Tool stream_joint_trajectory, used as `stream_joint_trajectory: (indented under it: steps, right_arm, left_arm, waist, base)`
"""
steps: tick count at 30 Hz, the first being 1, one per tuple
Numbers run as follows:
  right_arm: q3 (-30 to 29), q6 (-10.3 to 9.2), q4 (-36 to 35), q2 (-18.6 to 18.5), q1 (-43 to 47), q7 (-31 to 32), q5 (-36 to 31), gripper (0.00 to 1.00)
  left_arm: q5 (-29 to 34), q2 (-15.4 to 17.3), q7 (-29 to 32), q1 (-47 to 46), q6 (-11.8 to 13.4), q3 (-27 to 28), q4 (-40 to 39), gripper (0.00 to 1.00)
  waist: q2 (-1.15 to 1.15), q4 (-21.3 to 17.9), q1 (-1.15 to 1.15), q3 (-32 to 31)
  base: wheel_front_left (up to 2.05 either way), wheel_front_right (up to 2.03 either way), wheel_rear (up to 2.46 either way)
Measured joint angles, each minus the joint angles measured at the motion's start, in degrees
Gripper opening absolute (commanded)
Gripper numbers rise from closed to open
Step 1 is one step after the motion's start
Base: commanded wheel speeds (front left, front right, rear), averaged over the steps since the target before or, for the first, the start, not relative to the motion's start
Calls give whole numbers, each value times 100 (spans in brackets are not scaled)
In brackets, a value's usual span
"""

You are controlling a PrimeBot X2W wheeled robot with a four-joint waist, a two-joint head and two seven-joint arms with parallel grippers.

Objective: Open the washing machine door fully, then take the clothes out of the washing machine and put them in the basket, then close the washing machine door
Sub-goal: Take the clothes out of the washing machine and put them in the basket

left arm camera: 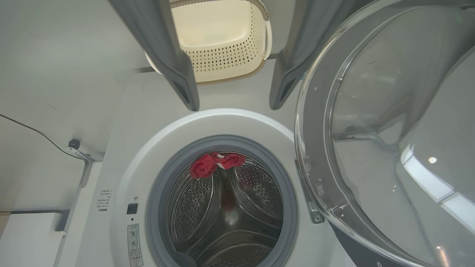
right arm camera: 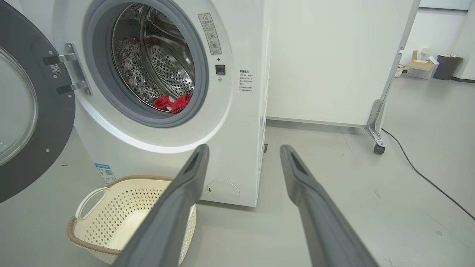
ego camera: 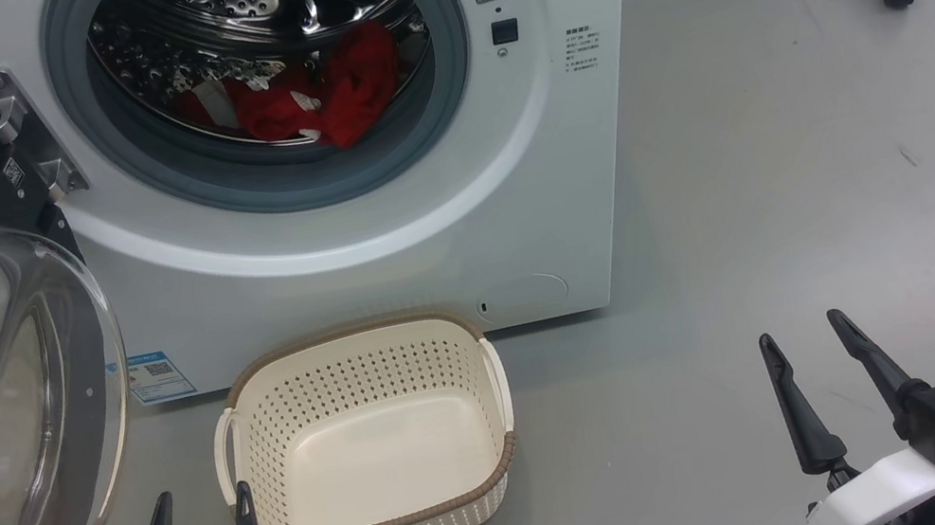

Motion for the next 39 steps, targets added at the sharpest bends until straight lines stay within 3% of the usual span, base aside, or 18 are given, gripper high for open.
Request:
stream_joint_trajectory:
  steps: [23, 39]
  right_arm:
    - [36, -44, 2, 0, 55, 0, 26, 100]
    - [48, -47, 4, 1, 77, 0, 26, 100]
  left_arm:
    - [1, -16, 0, 1, -8, -57, -9, 100]
    - [2, -27, 0, 1, -8, -45, -22, 100]
  waist:
    - [0, 2, 0, -38]
    - [0, 38, 0, -47]
  base:
    - [103, -103, 0]
    - [47, -47, 0]
